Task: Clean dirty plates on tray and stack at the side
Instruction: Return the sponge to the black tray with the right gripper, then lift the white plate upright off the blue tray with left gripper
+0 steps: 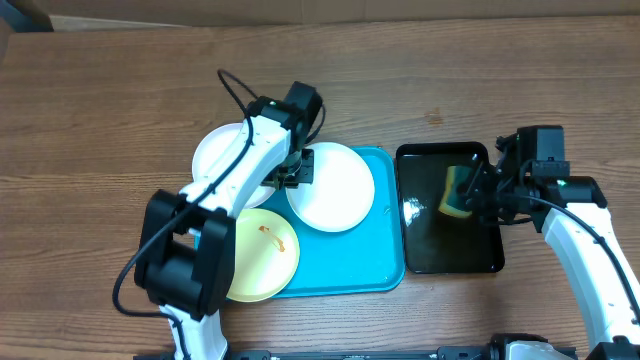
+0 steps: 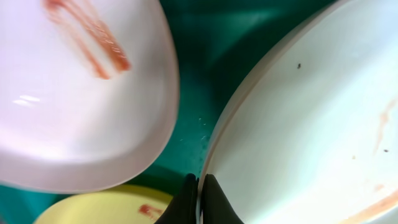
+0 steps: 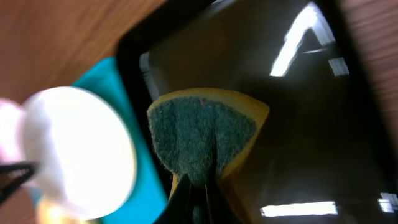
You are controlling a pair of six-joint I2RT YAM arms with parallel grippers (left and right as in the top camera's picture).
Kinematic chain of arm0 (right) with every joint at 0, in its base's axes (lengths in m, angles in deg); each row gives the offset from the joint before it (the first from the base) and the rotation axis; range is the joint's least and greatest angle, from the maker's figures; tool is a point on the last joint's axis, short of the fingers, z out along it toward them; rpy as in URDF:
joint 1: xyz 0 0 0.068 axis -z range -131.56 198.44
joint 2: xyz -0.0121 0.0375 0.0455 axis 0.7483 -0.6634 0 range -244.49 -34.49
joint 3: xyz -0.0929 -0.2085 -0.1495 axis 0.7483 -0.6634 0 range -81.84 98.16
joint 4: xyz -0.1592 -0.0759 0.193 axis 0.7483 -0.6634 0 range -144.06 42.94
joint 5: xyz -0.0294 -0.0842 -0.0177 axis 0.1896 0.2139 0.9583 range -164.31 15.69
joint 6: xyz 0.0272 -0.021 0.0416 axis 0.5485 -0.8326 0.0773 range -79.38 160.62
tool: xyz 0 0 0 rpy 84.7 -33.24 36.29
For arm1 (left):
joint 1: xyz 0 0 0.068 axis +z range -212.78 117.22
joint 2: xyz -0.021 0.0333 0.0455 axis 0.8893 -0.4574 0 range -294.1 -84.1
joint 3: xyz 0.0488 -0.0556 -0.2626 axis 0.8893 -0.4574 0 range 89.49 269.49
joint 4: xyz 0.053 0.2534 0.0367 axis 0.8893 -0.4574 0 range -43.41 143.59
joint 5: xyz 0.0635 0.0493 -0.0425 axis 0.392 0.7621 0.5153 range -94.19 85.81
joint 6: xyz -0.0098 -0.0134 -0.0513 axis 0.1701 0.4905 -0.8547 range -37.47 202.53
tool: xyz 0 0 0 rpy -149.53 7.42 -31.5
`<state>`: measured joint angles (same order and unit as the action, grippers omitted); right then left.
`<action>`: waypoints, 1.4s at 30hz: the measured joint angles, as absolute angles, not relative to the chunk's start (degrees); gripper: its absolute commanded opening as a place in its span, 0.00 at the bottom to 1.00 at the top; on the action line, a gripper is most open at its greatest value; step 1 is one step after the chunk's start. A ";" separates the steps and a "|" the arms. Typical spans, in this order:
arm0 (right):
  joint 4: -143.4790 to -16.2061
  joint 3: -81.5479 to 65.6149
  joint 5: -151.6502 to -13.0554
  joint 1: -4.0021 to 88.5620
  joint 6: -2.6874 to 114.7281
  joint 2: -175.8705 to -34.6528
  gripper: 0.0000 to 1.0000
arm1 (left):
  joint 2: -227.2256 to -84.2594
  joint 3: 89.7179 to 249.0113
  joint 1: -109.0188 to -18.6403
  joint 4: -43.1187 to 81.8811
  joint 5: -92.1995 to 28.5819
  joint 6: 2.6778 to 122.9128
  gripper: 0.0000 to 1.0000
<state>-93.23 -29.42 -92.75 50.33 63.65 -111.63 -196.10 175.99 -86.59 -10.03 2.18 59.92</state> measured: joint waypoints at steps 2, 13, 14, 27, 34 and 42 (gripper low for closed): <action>-94.61 -29.42 -90.39 50.33 62.84 -111.63 0.04 | -194.72 177.10 -88.50 -11.01 5.76 59.20 0.04; -97.08 -30.71 -81.77 50.33 61.31 -111.63 0.04 | -191.95 178.15 -104.32 -19.05 33.83 50.61 0.04; -97.08 -30.93 -81.58 50.33 61.31 -111.63 0.04 | -191.82 178.15 -105.87 -19.88 36.52 49.60 0.04; -92.68 -37.57 -82.12 50.22 61.07 -111.63 0.05 | -191.45 178.15 -120.82 -27.45 61.54 38.76 0.04; -90.10 -40.85 -82.52 48.45 60.02 -111.63 0.17 | -191.45 178.15 -121.41 -29.46 65.15 37.47 0.04; -87.61 -42.69 -83.02 46.03 59.71 -111.63 0.87 | -191.45 178.15 -121.41 -29.59 65.56 37.45 0.04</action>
